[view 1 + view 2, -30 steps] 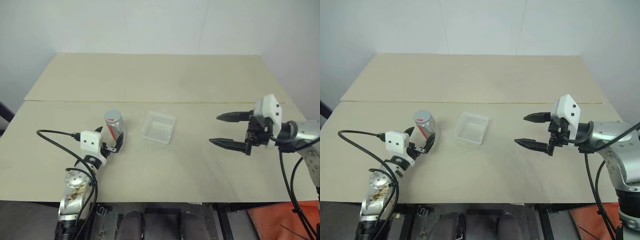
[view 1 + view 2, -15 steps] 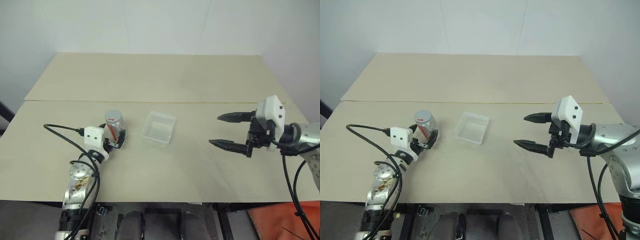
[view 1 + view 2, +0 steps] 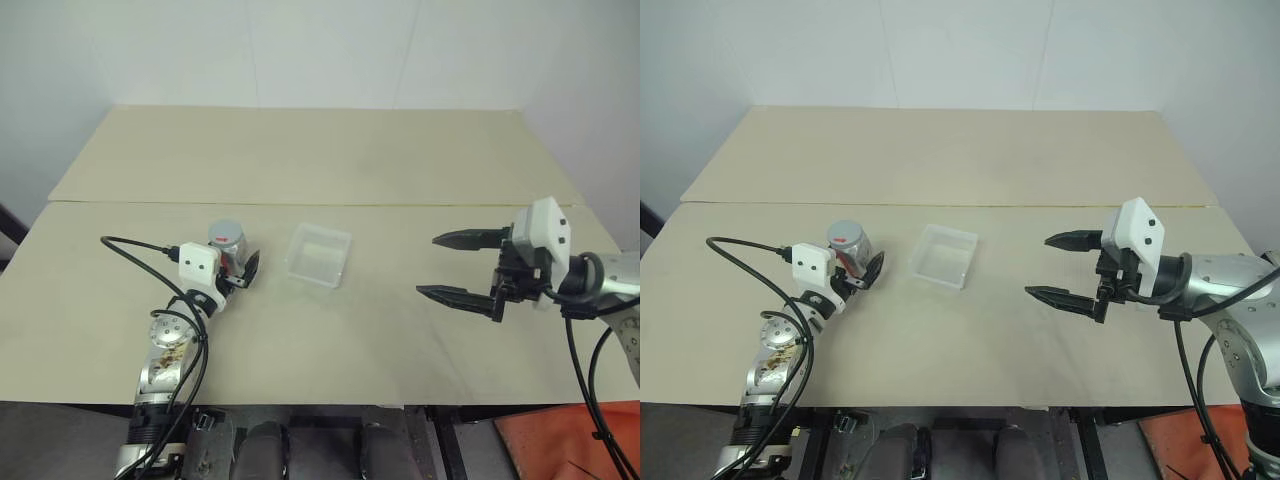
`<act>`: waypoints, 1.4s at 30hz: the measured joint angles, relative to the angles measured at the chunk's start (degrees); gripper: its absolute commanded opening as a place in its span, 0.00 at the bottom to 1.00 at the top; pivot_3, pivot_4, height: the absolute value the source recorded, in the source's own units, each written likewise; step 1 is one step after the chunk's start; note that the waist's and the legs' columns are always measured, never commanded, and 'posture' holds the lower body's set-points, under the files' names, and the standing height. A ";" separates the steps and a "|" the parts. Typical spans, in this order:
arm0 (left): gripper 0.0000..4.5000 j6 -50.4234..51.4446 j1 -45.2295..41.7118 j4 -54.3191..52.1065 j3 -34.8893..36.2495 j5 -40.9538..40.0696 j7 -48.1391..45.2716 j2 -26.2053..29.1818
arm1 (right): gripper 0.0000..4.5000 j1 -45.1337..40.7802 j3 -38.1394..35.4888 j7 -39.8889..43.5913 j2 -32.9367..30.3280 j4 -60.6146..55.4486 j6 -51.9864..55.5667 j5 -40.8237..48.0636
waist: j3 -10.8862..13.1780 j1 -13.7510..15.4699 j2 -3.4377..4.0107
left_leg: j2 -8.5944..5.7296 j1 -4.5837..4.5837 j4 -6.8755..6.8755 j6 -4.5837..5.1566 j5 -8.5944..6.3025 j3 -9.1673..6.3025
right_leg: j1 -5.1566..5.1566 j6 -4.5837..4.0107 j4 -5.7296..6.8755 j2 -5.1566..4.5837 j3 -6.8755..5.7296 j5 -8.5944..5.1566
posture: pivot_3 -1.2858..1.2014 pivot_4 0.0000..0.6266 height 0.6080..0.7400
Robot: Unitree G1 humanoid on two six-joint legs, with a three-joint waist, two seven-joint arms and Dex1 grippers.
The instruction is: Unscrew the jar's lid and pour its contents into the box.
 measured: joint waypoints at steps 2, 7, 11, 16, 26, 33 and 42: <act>0.57 0.07 0.37 -0.29 -0.04 -0.01 -0.08 0.00 | 1.00 0.03 -0.03 -0.07 -0.05 -0.34 0.00 0.25 | 0.00 0.00 0.00 | 0.00 0.00 0.00 0.00 0.00 0.00 | 0.00 0.00 0.00 0.00 0.00 0.00 | 0.52 0.24 1.00; 0.45 0.69 2.84 -3.72 -0.16 -0.09 -0.13 0.19 | 1.00 0.08 -0.06 -0.22 -0.04 -1.09 0.00 0.40 | 0.00 -0.10 0.00 | 0.01 0.01 0.00 0.00 0.00 0.00 | 0.00 0.00 0.00 0.00 0.00 0.00 | 0.52 0.24 1.00; 0.45 4.10 4.22 -7.41 -0.83 -0.78 -2.25 2.76 | 1.00 -0.80 0.88 -0.21 0.65 -1.39 0.00 0.43 | 0.00 -0.15 0.00 | 0.02 0.01 0.00 0.00 0.00 0.00 | 0.00 0.00 0.02 0.02 0.00 0.00 | 0.52 0.24 1.00; 0.45 11.89 1.55 -14.97 -2.05 -7.64 -11.72 9.79 | 1.00 -6.86 4.92 -0.04 3.20 0.41 -0.06 0.32 | 0.00 -0.46 0.00 | 0.02 0.03 0.00 -0.01 0.00 0.00 | 0.00 0.00 0.02 0.02 0.00 0.00 | 0.52 0.24 1.00; 0.45 29.24 -17.04 -13.21 -2.10 -29.06 -37.81 22.12 | 1.00 -26.86 10.69 -5.20 17.39 6.90 5.72 6.05 | 0.02 -0.91 0.02 | 0.03 -0.11 -0.05 -0.03 0.03 -0.02 | -0.20 0.00 0.02 0.10 -0.02 0.00 | 0.52 0.24 1.00; 0.45 28.29 -25.77 -3.67 -7.46 -28.22 -47.96 20.51 | 1.00 -34.99 13.08 -10.48 23.98 8.49 13.09 9.55 | 0.01 -0.71 0.03 | -0.01 -0.76 0.05 -0.03 0.05 0.01 | -0.84 -0.01 0.15 0.06 -0.05 0.00 | 0.52 0.24 1.00; 0.45 22.64 -29.66 3.37 -12.86 -22.68 -55.33 18.09 | 1.00 -38.64 17.06 -14.39 25.46 9.88 19.88 9.27 | 0.01 -0.83 0.04 | 0.00 -1.05 0.06 -0.01 0.05 -0.02 | -0.99 -0.01 0.17 0.08 -0.17 0.00 | 0.52 0.24 1.00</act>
